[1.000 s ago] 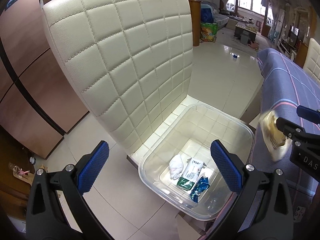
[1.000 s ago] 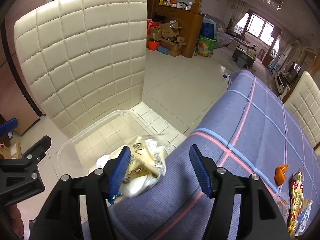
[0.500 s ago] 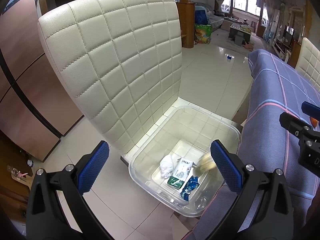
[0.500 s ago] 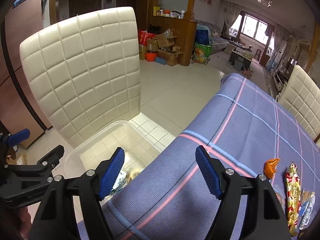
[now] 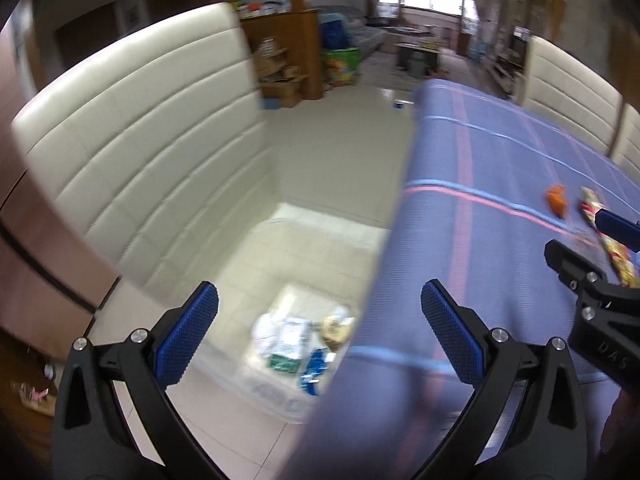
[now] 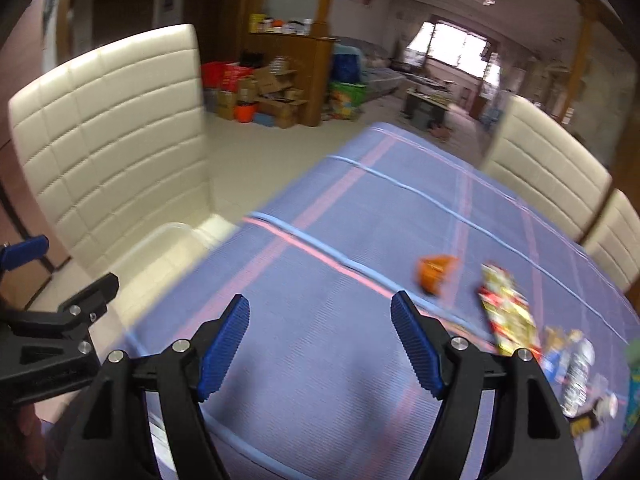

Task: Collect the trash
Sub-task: 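Grasp the clear plastic lid with the left tool while the right tool grasps the red-gold wrapper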

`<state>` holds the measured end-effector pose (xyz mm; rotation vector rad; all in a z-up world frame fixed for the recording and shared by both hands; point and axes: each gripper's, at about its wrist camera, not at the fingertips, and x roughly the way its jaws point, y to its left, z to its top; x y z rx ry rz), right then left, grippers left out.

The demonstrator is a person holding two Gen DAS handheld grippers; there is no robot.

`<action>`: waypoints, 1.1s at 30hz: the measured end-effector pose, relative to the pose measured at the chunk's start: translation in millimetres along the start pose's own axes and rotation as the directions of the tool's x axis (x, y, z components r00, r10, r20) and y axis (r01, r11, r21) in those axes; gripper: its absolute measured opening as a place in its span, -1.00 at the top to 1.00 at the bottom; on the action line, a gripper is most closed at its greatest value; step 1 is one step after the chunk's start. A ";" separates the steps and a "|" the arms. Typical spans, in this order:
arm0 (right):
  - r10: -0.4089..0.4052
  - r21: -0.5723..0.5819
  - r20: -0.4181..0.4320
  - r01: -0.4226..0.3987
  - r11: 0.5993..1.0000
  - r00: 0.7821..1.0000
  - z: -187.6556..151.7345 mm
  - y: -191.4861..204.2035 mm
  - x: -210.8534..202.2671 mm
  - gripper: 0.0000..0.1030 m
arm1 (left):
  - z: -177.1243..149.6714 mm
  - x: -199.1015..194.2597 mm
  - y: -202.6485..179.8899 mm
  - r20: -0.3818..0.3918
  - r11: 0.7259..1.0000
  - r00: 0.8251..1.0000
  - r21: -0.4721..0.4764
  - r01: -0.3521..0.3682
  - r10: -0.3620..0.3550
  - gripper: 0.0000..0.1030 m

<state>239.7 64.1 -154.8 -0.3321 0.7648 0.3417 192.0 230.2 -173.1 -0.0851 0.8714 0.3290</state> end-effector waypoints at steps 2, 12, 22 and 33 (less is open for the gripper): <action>-0.049 0.025 -0.010 0.049 0.998 0.999 -13.9 -26.4 -6.3 -0.39 | 3.0 -3.9 -33.3 0.002 0.998 0.999 0.050 0.044 -0.044 -0.94; -0.182 0.158 -0.097 0.196 0.968 0.978 -67.0 -138.3 -15.1 -0.39 | 5.6 -6.7 -170.0 -0.054 0.944 0.973 0.237 0.229 -0.223 -0.94; -0.118 0.199 -0.178 0.153 0.968 0.977 -88.7 -182.9 25.4 -0.24 | 11.0 25.0 -243.8 -0.142 0.900 0.959 0.335 0.279 -0.245 -0.94; -0.081 0.154 -0.103 0.096 0.983 0.991 -93.5 -191.1 21.0 0.28 | 21.2 59.5 -277.8 -0.202 0.878 0.941 0.348 0.329 -0.273 -0.95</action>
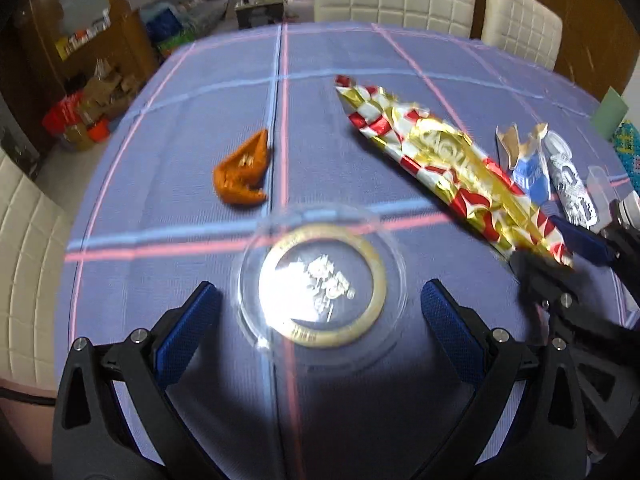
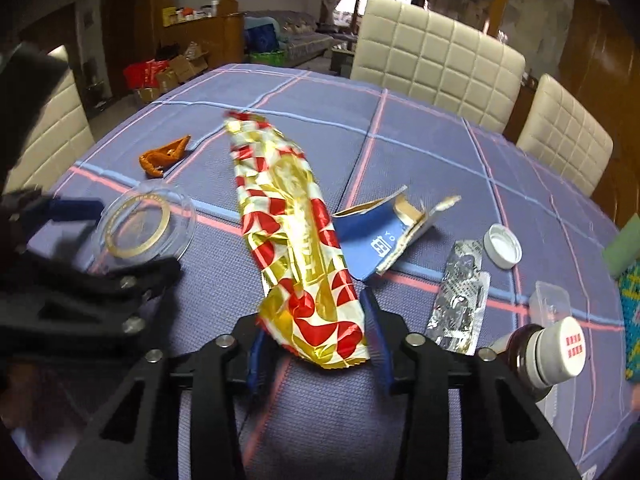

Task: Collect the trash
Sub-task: 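Grasp the clear plastic lid with the left tool while the right tool grasps the red-gold wrapper, then carry lid and red-gold wrapper to the bin and release both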

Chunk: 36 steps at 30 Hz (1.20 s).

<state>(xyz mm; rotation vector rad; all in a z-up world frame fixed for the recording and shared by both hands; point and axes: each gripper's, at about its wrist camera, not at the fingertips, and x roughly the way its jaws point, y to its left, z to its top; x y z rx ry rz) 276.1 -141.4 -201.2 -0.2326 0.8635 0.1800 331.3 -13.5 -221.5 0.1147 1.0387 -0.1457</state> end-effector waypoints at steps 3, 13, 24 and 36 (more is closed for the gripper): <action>0.005 0.006 0.012 -0.005 1.000 1.000 0.7 2.4 -1.4 0.39 | 5.0 4.8 0.9 0.003 1.000 1.000 -0.016 0.005 -0.005 -0.95; 0.006 0.003 0.041 -0.006 1.000 0.999 5.8 15.4 -10.8 0.65 | -9.5 -18.9 2.7 0.063 0.998 0.997 0.040 -0.038 0.036 -0.69; 0.026 -0.063 0.114 -0.019 0.998 0.993 14.1 52.4 -51.9 0.65 | -35.2 -82.0 31.7 0.175 0.996 0.981 0.013 -0.084 0.080 -0.69; 0.085 -0.198 0.148 -0.055 0.979 0.985 32.0 130.8 -75.6 0.65 | -80.0 -133.1 103.2 0.212 0.984 0.962 -0.092 -0.155 0.172 -0.69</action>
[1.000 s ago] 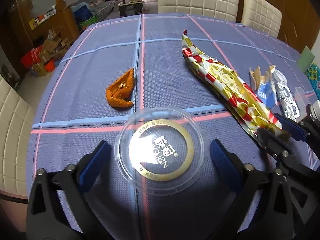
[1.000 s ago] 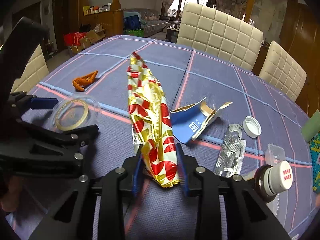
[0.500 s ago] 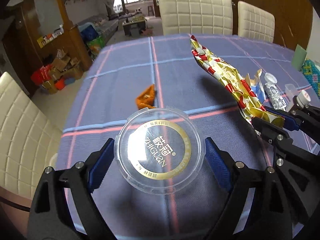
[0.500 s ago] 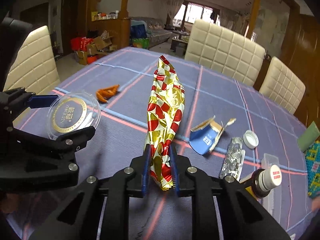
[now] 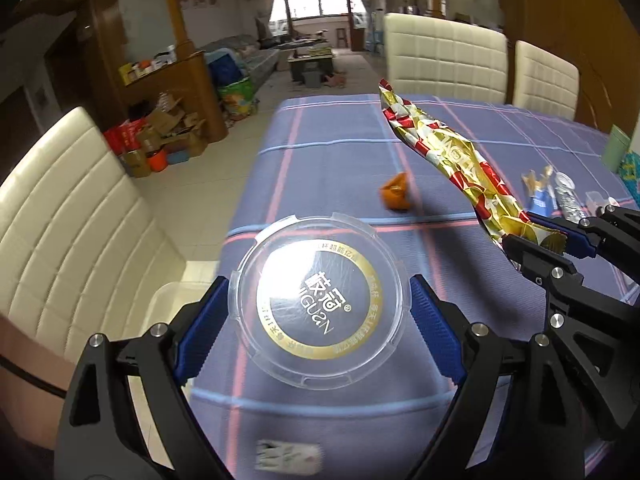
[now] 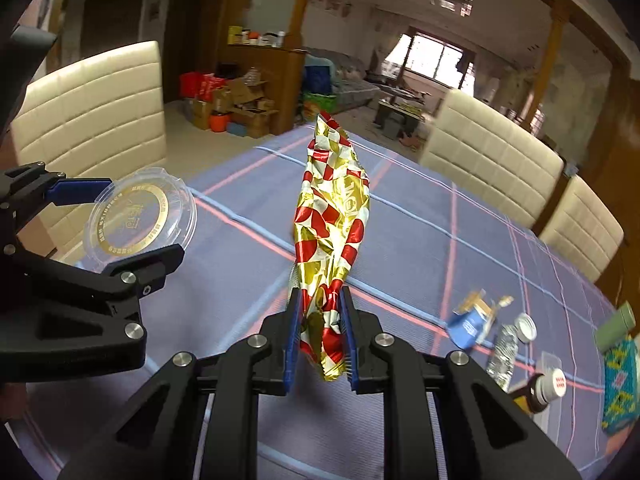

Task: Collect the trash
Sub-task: 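Carry lid and red-gold wrapper to the bin and release both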

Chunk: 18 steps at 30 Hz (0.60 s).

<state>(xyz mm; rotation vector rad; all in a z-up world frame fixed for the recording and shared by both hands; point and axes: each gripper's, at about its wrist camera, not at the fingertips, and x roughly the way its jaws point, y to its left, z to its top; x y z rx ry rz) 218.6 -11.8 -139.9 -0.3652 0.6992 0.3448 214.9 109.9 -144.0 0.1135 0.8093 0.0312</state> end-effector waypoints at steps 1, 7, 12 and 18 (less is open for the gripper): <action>0.006 -0.012 0.002 -0.006 1.000 1.000 3.2 6.4 0.7 0.65 | -3.3 -3.4 9.6 0.004 1.000 1.000 -0.010 -0.018 0.018 -0.69; 0.053 -0.070 0.005 -0.053 0.996 0.999 22.6 47.2 6.3 0.64 | -24.0 -13.4 61.4 0.001 0.995 0.997 -0.074 -0.074 0.074 -0.69; 0.092 -0.131 0.005 -0.091 0.987 0.996 37.1 82.0 12.9 0.64 | -38.4 -10.3 100.6 -0.015 0.986 0.994 -0.122 -0.110 0.109 -0.69; 0.132 -0.176 0.004 -0.129 0.976 0.991 48.8 115.4 21.8 0.64 | -53.7 -1.3 142.9 -0.049 0.969 0.988 -0.195 -0.155 0.148 -0.69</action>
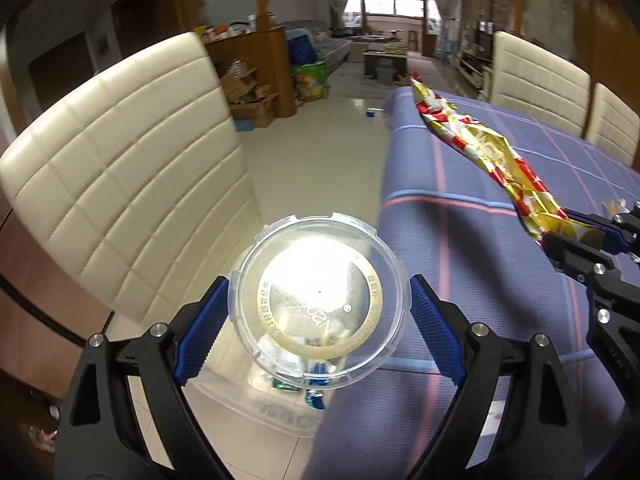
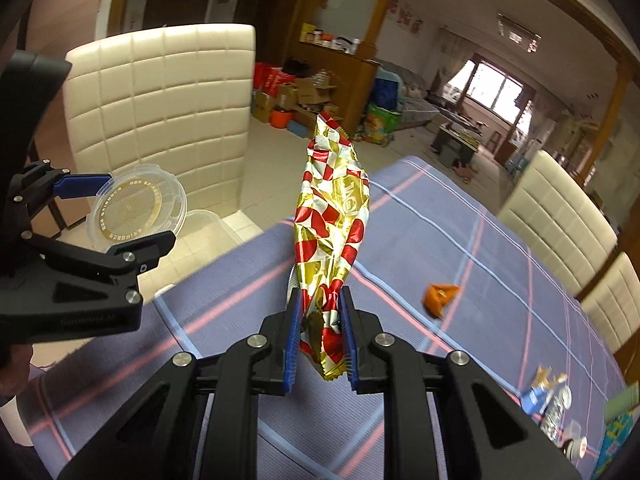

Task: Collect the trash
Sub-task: 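Carry lid and red-gold wrapper to the bin and release both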

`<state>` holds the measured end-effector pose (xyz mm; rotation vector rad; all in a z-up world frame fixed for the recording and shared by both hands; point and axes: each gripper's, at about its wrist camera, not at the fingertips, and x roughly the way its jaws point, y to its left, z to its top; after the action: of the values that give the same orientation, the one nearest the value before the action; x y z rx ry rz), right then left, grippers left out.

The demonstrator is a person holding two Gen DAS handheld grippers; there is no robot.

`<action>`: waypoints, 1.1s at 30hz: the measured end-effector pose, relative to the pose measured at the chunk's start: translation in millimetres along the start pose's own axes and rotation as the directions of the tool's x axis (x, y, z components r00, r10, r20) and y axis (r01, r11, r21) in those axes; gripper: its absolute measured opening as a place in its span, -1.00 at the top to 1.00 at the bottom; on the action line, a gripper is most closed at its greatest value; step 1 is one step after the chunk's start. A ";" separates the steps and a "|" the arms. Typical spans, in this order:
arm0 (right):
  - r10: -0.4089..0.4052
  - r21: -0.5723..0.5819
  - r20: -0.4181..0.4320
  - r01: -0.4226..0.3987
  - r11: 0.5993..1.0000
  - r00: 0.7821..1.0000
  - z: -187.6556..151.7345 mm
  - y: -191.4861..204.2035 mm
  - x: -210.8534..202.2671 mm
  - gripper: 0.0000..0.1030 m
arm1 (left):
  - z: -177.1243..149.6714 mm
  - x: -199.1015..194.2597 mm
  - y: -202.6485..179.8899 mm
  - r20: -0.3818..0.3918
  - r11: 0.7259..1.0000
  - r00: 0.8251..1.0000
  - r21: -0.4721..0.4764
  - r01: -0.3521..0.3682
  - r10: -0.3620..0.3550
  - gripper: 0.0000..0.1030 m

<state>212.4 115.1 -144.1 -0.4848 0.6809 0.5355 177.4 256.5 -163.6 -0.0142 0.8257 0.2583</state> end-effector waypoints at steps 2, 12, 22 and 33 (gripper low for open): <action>0.013 -0.007 -0.003 -0.013 1.000 1.000 5.1 6.3 6.9 0.64 | 0.6 3.4 10.4 -0.001 1.000 1.000 -0.012 -0.010 0.010 -0.70; 0.037 -0.032 -0.010 -0.037 0.999 0.999 18.2 22.5 27.7 0.64 | 4.4 32.9 33.9 -0.028 0.996 0.998 -0.065 -0.054 0.053 -0.75; 0.053 -0.036 -0.027 -0.054 0.998 0.998 20.2 26.5 39.5 0.64 | -0.1 47.0 37.9 -0.035 0.995 0.997 -0.063 -0.076 0.074 -0.94; 0.107 -0.073 -0.026 -0.108 0.991 0.994 27.2 47.2 42.3 0.63 | -22.3 43.9 69.5 -0.065 0.984 0.989 -0.116 -0.137 0.130 -0.94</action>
<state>224.0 179.3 -166.3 -0.5264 0.7127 0.6596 173.6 331.1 -204.7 -0.0798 0.8684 0.4358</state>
